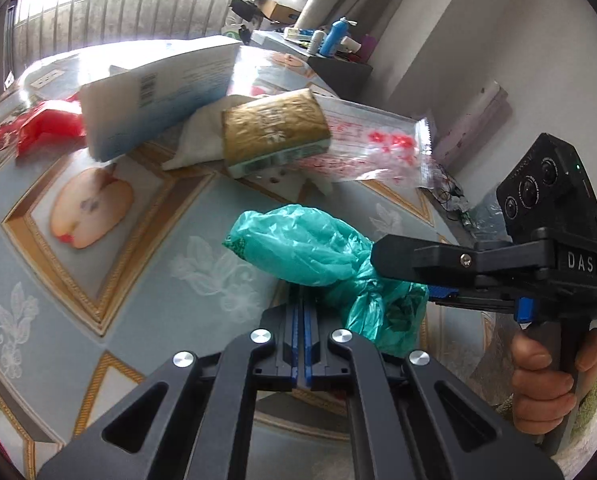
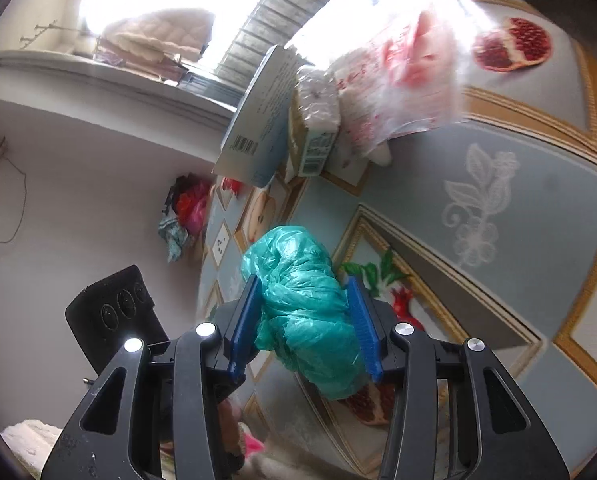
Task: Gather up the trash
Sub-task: 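Close the right tool on the green plastic bag and lift it, then grasp the gold LOVE tissue pack with the left tool while the right holds the green bag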
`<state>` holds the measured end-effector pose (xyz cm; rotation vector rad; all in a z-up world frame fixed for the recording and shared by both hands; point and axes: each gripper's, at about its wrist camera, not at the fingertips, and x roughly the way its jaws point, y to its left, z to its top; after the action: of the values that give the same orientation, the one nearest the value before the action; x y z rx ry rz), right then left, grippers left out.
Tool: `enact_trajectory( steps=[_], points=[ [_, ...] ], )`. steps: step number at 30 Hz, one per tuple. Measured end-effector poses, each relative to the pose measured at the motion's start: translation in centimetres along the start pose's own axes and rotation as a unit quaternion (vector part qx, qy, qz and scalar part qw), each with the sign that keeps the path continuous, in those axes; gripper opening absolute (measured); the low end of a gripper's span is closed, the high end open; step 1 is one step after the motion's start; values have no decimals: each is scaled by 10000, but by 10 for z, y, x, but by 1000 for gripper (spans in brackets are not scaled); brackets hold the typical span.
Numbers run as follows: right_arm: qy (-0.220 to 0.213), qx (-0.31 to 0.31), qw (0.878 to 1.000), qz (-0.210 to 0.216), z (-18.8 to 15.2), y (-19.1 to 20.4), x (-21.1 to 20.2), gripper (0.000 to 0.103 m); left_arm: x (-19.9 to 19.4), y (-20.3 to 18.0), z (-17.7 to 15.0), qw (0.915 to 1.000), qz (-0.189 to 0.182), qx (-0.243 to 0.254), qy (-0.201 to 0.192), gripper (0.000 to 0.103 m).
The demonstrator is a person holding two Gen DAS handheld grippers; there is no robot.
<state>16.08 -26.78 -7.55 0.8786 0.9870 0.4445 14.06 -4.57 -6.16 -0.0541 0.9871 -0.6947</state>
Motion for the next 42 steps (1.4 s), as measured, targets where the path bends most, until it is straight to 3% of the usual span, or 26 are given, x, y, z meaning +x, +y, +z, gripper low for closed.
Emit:
enact_trajectory(
  steps=[6, 10, 13, 15, 18, 22, 26, 29, 32, 38, 40, 42],
  points=[
    [-679, 579, 9960, 72, 0, -33, -39, 43, 27, -45, 21, 9986, -245, 459, -30, 0],
    [-1017, 891, 9907, 175, 8, -49, -44, 43, 36, -53, 38, 9983, -193, 530, -163, 1],
    [-1070, 951, 9894, 223, 12, -53, -46, 43, 25, -46, 44, 9981, -112, 547, -263, 12],
    [-1082, 925, 9894, 273, 13, -58, -50, 43, 12, -39, 46, 9980, 39, 492, -396, 46],
    [-1092, 930, 9891, 326, 12, -64, -54, 43, -7, -25, 60, 9951, 171, 535, -811, 55],
    [-1093, 918, 9890, 389, 6, -68, -55, 43, -4, -6, 96, 9939, 305, 384, -988, 60],
    [-1121, 907, 9887, 408, 6, -73, -61, 42, 30, 12, 127, 9985, 83, 33, -531, 62],
    [-1135, 923, 9883, 424, 5, -73, -61, 42, 49, 20, 131, 9998, -33, -84, -192, 62],
    [-1120, 891, 9890, 378, 4, -73, -62, 43, 38, 15, 120, 9999, -111, 52, -4, 62],
    [-1045, 844, 9905, 313, 0, -68, -63, 43, 16, 10, 72, 9883, -1141, -257, 976, 62],
    [-1053, 819, 9906, 296, -1, -67, -64, 43, 5, 9, 66, 9900, -1137, -205, 814, 62],
    [-1059, 829, 9905, 289, -2, -66, -65, 42, -5, 8, 74, 9970, -699, 31, 322, 62]
  ],
)
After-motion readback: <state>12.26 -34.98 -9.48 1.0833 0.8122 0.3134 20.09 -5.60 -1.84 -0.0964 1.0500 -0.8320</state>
